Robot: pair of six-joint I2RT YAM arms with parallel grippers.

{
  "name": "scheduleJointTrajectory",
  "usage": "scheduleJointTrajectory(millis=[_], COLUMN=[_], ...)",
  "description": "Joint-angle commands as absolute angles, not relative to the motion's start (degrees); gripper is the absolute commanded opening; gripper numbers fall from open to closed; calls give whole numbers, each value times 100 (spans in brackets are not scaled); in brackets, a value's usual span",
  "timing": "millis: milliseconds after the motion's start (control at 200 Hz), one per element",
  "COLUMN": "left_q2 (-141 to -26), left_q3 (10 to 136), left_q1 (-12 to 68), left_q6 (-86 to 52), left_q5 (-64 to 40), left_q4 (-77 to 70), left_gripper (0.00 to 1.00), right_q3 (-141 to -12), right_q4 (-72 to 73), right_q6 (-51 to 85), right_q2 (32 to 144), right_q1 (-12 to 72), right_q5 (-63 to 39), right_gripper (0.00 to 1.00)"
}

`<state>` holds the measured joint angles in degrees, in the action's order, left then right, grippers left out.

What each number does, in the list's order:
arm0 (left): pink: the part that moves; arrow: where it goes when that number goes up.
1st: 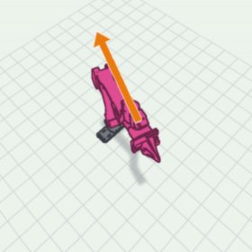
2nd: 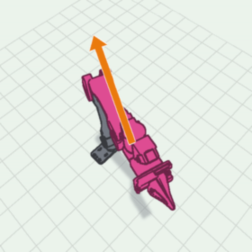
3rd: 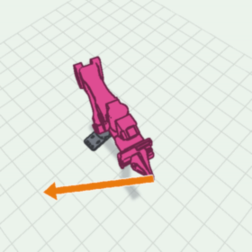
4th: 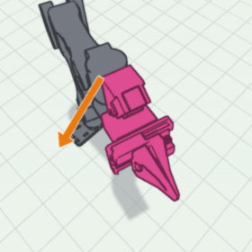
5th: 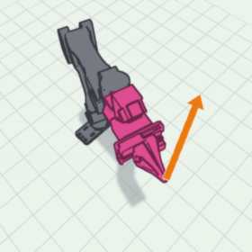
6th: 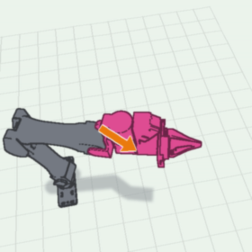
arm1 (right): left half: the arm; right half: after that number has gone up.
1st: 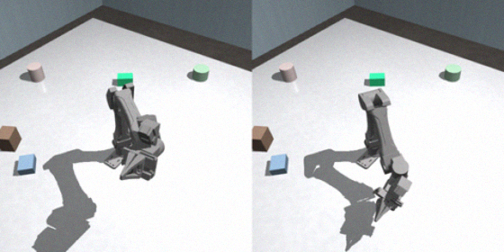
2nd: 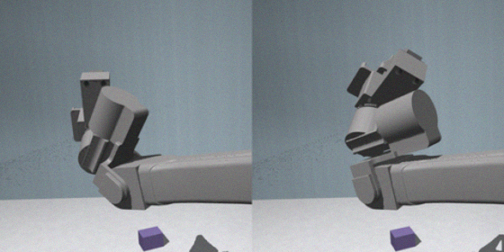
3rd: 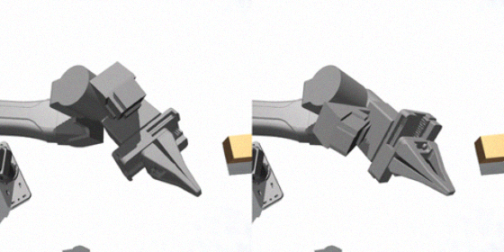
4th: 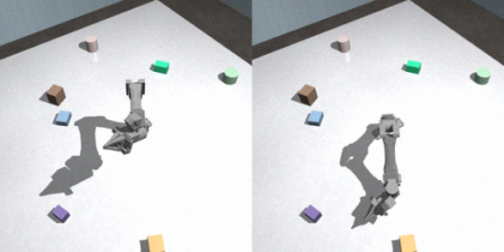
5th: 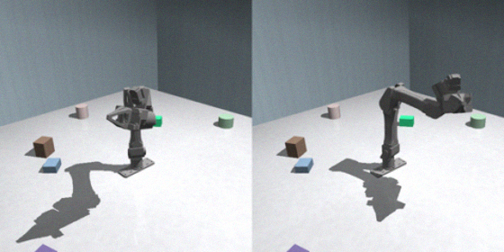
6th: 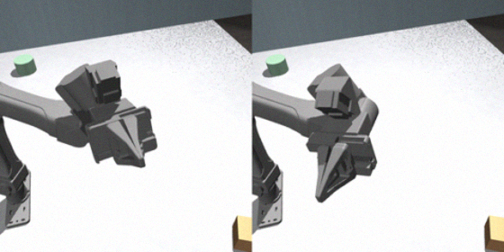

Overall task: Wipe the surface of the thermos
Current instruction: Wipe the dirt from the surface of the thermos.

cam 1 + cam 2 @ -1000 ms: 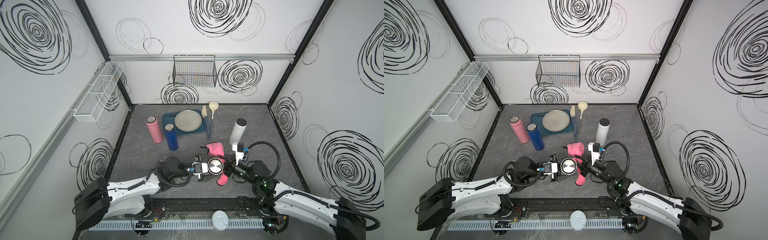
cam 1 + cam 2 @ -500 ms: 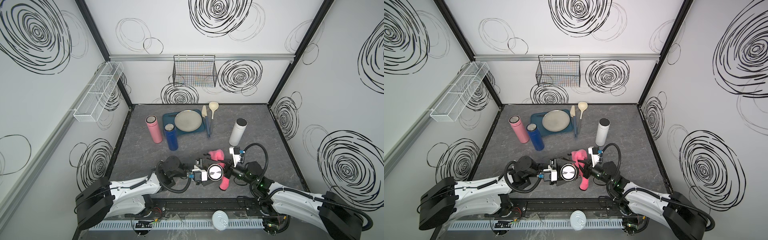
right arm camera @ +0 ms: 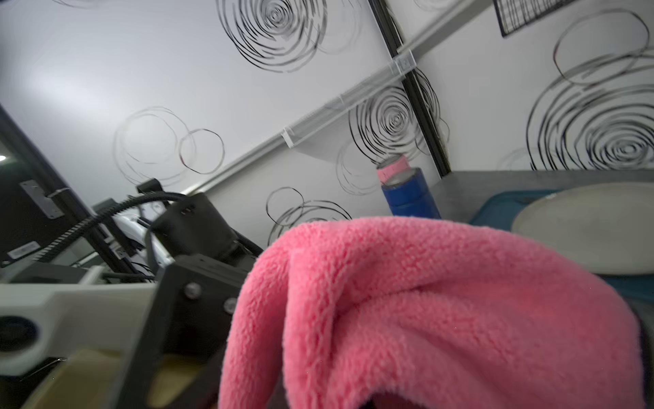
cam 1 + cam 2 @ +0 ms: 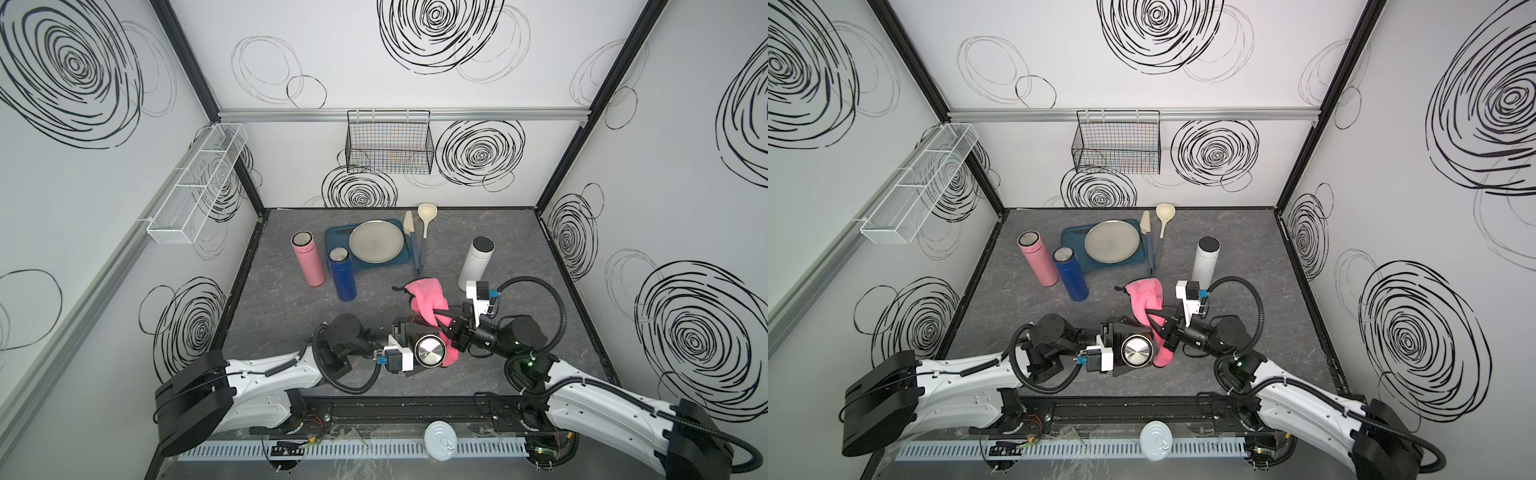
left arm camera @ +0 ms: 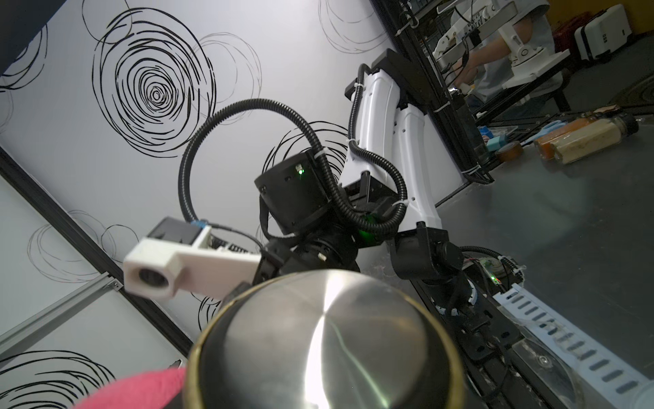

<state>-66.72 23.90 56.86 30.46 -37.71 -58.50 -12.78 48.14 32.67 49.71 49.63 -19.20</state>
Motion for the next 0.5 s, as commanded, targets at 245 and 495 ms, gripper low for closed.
scheduleJointTrajectory(millis=[245, 495], left_q2=[-6732, -6666], left_q3=[2938, 2830], left_q1=[5660, 5660], left_q6=[3935, 4667], left_q5=[-4614, -4834], left_q4=[-5309, -4982], left_gripper=[0, 0], right_q3=[-1802, -1732], right_q4=[4037, 4159], right_q6=[3062, 2945], right_q2=[4693, 4499], right_q1=[4904, 5150], right_q5=[-2385, -2316], right_gripper=[0, 0])
